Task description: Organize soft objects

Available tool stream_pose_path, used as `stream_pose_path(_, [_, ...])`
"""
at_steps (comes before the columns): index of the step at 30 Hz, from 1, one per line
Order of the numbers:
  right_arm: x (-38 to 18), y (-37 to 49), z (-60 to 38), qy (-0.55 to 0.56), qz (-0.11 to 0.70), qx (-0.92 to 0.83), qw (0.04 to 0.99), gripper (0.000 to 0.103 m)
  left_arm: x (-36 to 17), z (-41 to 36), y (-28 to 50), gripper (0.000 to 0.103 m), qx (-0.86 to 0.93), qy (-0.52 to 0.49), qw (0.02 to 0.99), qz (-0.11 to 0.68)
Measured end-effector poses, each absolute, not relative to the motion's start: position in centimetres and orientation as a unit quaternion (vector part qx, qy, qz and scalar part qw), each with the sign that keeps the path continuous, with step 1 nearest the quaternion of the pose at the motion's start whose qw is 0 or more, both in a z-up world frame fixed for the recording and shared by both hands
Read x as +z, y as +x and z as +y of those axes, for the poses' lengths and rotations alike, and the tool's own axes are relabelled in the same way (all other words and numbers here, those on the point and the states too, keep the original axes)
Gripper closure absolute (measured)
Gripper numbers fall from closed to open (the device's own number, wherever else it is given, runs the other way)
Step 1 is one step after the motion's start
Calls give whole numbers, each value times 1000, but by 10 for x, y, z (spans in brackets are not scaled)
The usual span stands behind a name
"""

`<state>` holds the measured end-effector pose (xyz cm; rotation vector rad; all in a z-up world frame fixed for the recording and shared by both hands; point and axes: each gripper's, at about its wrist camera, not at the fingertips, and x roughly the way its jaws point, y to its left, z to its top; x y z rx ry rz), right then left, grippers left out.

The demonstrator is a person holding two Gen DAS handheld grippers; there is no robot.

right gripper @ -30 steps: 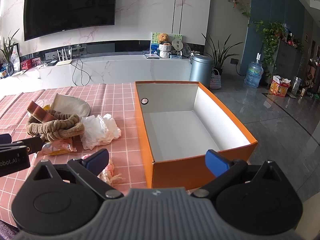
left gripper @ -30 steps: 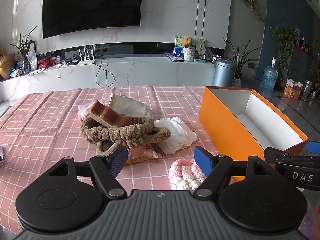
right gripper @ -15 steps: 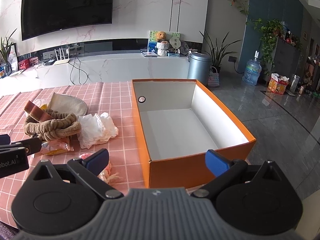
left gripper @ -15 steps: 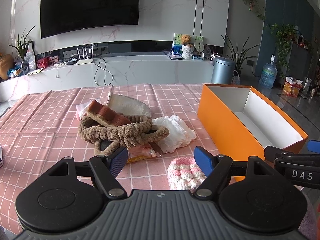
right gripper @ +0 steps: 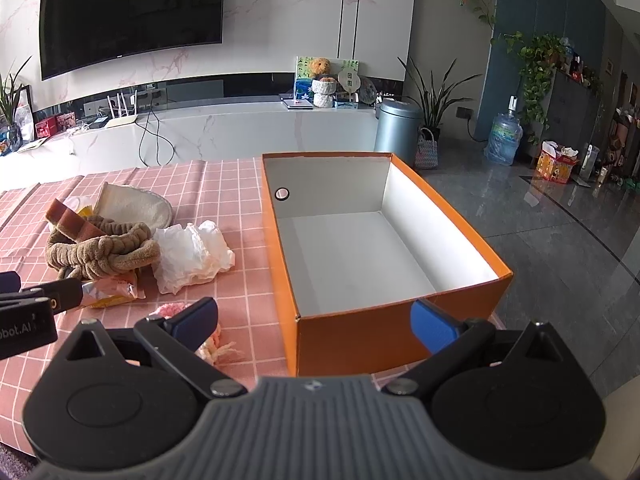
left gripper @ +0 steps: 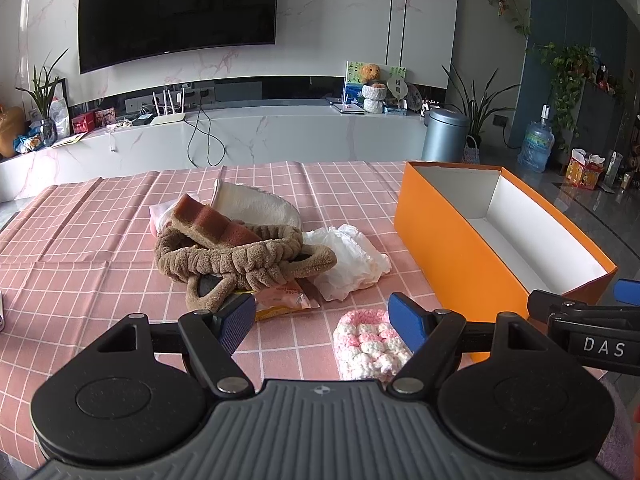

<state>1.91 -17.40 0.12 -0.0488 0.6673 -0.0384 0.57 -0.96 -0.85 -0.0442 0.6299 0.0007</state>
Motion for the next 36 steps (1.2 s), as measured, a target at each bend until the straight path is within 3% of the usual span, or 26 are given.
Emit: stream_pose_path(36, [-2, 19, -172, -24, 329, -15, 944, 2, -10, -15, 5, 14, -4, -21, 949, 314])
